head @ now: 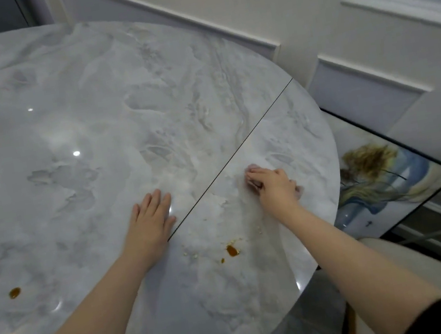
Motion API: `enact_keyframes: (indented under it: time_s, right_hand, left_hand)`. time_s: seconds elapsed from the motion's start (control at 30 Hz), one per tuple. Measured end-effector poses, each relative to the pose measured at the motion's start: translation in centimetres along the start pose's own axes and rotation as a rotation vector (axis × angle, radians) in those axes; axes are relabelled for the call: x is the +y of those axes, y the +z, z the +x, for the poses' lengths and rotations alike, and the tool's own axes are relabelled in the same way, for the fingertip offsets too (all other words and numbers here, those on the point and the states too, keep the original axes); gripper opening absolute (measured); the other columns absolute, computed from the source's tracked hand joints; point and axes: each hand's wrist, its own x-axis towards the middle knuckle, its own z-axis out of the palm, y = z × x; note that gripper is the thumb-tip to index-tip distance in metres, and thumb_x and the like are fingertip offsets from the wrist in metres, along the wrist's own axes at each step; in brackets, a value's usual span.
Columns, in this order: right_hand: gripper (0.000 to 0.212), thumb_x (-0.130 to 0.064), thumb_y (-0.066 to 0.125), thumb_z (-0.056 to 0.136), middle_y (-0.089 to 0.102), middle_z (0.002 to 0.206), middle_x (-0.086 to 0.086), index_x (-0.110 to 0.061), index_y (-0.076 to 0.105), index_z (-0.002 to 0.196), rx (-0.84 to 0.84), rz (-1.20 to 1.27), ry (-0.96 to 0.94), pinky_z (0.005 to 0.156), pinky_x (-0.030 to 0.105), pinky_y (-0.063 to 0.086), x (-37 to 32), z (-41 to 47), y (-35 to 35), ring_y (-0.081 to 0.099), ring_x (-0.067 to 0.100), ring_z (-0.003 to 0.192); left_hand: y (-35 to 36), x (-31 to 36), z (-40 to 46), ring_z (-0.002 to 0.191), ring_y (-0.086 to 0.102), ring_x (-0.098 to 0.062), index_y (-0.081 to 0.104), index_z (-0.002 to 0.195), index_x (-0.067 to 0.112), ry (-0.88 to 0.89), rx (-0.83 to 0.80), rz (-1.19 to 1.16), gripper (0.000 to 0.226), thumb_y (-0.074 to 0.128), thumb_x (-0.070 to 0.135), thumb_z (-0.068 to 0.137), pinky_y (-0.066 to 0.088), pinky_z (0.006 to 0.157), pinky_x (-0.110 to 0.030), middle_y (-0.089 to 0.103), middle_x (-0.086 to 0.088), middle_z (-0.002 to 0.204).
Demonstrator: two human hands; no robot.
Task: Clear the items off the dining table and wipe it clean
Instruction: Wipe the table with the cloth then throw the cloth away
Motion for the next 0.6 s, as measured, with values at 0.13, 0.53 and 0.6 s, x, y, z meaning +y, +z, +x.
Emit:
enact_keyframes:
  time_s: [0.13,0.53,0.6]
  right_hand:
    - [0.048,-0.02,0.038,0.088,0.039,0.141,-0.01,-0.047,0.047,0.128,-0.057,-0.143,0.037,0.102,0.051,0.031,-1.3,-2.9,0.2,0.04,0.027,0.124]
    - [0.04,-0.024,0.047,0.087,0.047,0.122,-0.022,-0.051,0.059,0.114,0.073,-0.08,-0.109,0.08,0.035,0.028,-6.5,-12.2,2.9,0.051,0.017,0.094]
    - [0.041,-0.032,0.036,0.086,0.048,0.123,-0.015,-0.057,0.054,0.114,-0.026,-0.002,0.023,0.088,0.038,0.027,-4.8,-9.9,0.5,0.046,0.02,0.099]
  left_hand:
    - [0.2,-0.3,0.0,0.147,0.006,-0.022,0.02,0.149,0.019,0.002,0.029,-0.011,0.052,0.033,0.032,0.1,0.004,0.117,-0.039,0.011,-0.004,0.158]
    - [-0.8,0.8,0.1,0.146,0.006,-0.025,0.023,0.147,0.016,-0.02,-0.01,0.009,0.051,0.037,0.026,0.099,0.004,0.116,-0.044,0.013,-0.006,0.157]
    - [-0.9,1.3,0.3,0.146,0.006,-0.025,0.024,0.147,0.016,0.01,-0.016,-0.001,0.05,0.036,0.022,0.099,0.005,0.116,-0.043,0.013,-0.006,0.157]
